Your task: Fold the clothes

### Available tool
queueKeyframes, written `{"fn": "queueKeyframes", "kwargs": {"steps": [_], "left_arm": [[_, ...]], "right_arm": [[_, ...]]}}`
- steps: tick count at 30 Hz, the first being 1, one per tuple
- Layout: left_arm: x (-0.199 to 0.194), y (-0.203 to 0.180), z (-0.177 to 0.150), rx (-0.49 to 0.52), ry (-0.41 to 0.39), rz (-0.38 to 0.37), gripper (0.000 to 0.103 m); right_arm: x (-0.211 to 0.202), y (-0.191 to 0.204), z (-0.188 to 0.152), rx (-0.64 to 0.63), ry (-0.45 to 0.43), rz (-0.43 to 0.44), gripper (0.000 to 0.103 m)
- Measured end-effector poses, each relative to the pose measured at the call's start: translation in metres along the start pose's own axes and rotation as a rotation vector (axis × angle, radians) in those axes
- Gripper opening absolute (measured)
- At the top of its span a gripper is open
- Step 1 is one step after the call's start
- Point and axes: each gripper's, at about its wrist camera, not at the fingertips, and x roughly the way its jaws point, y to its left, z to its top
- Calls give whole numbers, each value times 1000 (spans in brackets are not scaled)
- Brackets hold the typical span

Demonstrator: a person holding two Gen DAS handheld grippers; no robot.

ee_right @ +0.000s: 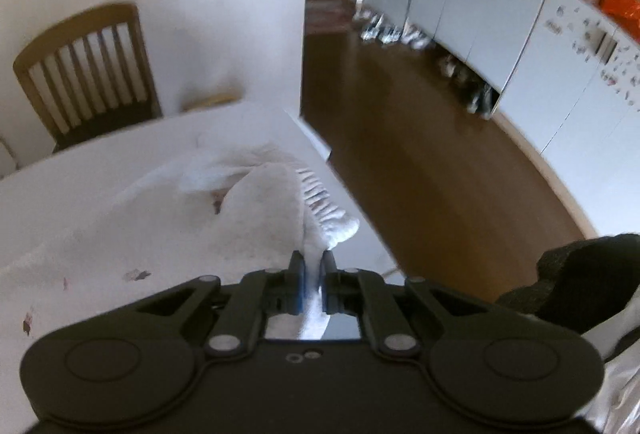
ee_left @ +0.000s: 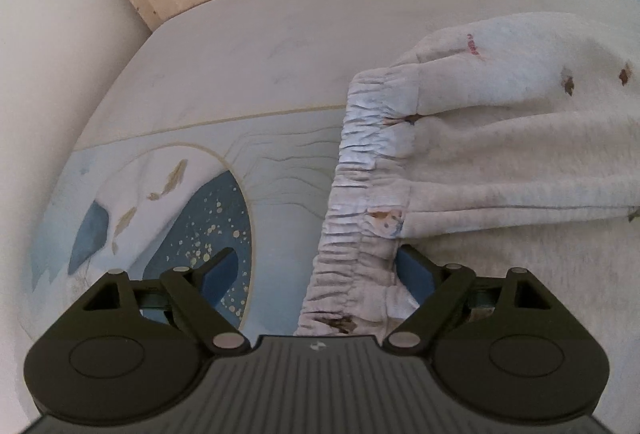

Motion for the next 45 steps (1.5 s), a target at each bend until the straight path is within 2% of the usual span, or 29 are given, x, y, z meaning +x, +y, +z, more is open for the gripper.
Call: {"fn": "queueKeyframes", "kwargs": {"steps": [5,12,14,15,16,17,18,20,21,24,26,27,29,31,32,34,36,38,40,44,45], "left_arm": [[-8,5,7,31,-36,-46,86],[-3,-2,48,124,-117,-158,86],[-8,-1,57,145,-158,-233,86],[-12,3,61,156,-155,-305,86],[-15,8,65,190,-122,-413,87],[-17,11,66,221,-102,-463,87],[-17,14,68,240,-105,-448,87],[-11,16,75,259,-122,-362,87],[-1,17,82,239,-126,-331,87],[34,18,101,110,-70,-346,87],[52,13,108,29,-35,-423,87],[57,7,110,13,-27,-447,87],[60,-4,115,7,-46,-448,86],[60,-11,121,5,-73,-437,57],[60,-14,124,2,-85,-408,50],[60,-16,131,13,-118,-375,46],[60,-18,139,37,-167,-326,46],[60,-19,149,44,-213,-247,46],[72,-13,167,4,-179,-210,46],[77,-6,176,10,-141,-255,50],[75,-1,174,11,-145,-262,55]], "right_arm": [[0,-10,-14,-35,66,102,103],[-47,-11,-61,-112,134,239,103],[-57,-6,-82,-135,173,262,103],[-63,-3,-94,-152,194,271,103],[-68,0,-106,-170,210,275,103],[-74,4,-116,-184,220,275,103],[-79,7,-127,-194,232,281,103],[-90,12,-144,-204,245,284,103],[-96,14,-152,-208,248,280,103],[-112,21,-172,-214,256,251,103],[-119,20,-183,-204,261,225,103],[-121,20,-186,-195,262,212,103],[-125,16,-192,-170,265,191,103],[-129,14,-196,-150,271,173,103],[-130,13,-199,-145,273,165,103],[-131,11,-206,-141,271,149,103],[-132,10,-209,-134,271,133,103],[-132,10,-211,-127,271,127,103],[-133,11,-212,-123,270,121,103],[-134,12,-216,-134,267,106,103],[-134,11,-217,-133,269,102,103]]}}
